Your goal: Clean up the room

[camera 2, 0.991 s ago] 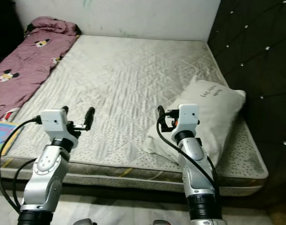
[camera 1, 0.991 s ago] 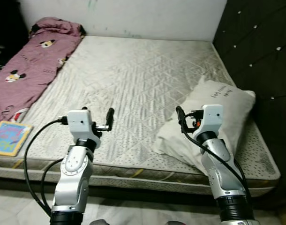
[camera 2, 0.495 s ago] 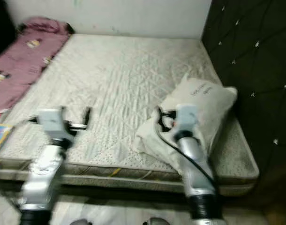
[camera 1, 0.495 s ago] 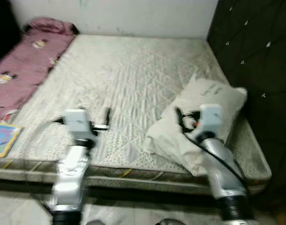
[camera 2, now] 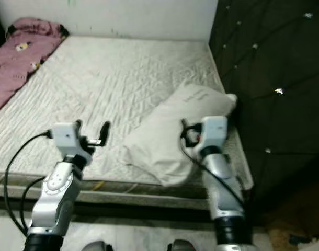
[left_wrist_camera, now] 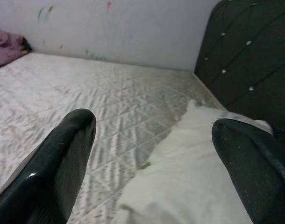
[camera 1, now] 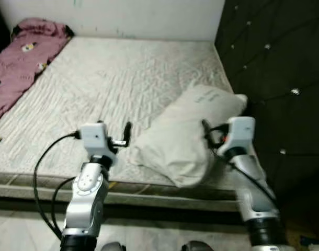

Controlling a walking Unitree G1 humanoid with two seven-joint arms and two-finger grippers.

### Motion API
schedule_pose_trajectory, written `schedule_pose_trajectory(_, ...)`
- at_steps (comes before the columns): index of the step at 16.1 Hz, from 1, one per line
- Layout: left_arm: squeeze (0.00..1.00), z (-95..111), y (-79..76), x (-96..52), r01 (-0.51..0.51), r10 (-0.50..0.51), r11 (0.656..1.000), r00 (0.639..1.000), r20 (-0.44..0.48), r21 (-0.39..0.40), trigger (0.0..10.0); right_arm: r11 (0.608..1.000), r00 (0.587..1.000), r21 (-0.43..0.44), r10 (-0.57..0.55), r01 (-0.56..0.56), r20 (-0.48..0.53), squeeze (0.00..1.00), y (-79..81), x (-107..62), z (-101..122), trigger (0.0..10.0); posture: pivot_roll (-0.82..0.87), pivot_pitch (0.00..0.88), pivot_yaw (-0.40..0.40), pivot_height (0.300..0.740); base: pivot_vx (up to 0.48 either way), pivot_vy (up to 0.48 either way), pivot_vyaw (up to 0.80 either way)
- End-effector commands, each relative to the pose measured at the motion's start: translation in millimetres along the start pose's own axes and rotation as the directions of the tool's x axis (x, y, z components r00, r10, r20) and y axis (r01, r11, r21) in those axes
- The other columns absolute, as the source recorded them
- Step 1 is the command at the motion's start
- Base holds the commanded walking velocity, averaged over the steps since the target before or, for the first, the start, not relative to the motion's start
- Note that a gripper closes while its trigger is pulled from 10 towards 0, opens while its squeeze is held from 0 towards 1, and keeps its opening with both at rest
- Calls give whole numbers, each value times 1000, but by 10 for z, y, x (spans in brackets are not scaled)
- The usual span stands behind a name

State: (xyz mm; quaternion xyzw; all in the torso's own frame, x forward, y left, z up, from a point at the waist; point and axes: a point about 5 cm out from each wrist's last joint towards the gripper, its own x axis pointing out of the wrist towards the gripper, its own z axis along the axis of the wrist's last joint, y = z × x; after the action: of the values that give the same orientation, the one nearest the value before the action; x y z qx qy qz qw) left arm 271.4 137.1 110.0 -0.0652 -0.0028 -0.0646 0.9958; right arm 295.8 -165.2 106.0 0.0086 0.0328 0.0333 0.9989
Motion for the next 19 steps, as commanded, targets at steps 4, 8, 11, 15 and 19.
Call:
schedule_pose_trajectory(4,0,62,78,-9,-19,19,1000,999,33,6,10000,1000,1000,13,28,-28,11,0,94,17,26,10000,-105,0,-7,740,0,0,0)
schedule_pose_trajectory(8,0,77,54,-12,7,-7,1000,999,47,3,10000,999,1000,17,27,-27,6,0,92,20,20,10000,-106,0,-6,740,157,0,-345)
schedule_pose_trajectory(11,0,76,56,-13,9,-10,1000,999,47,5,10000,999,1000,19,26,-26,7,0,94,19,19,10000,-105,0,-6,740,353,0,-146)
schedule_pose_trajectory(15,0,80,64,-6,3,-3,1000,999,49,4,10000,999,1000,20,28,-28,8,0,99,29,24,10000,-104,0,-7,740,333,0,0)
schedule_pose_trajectory(19,0,82,76,-10,-10,9,1000,999,48,9,10000,999,1000,22,26,-26,7,0,96,27,22,10000,-104,0,-6,740,0,0,0)
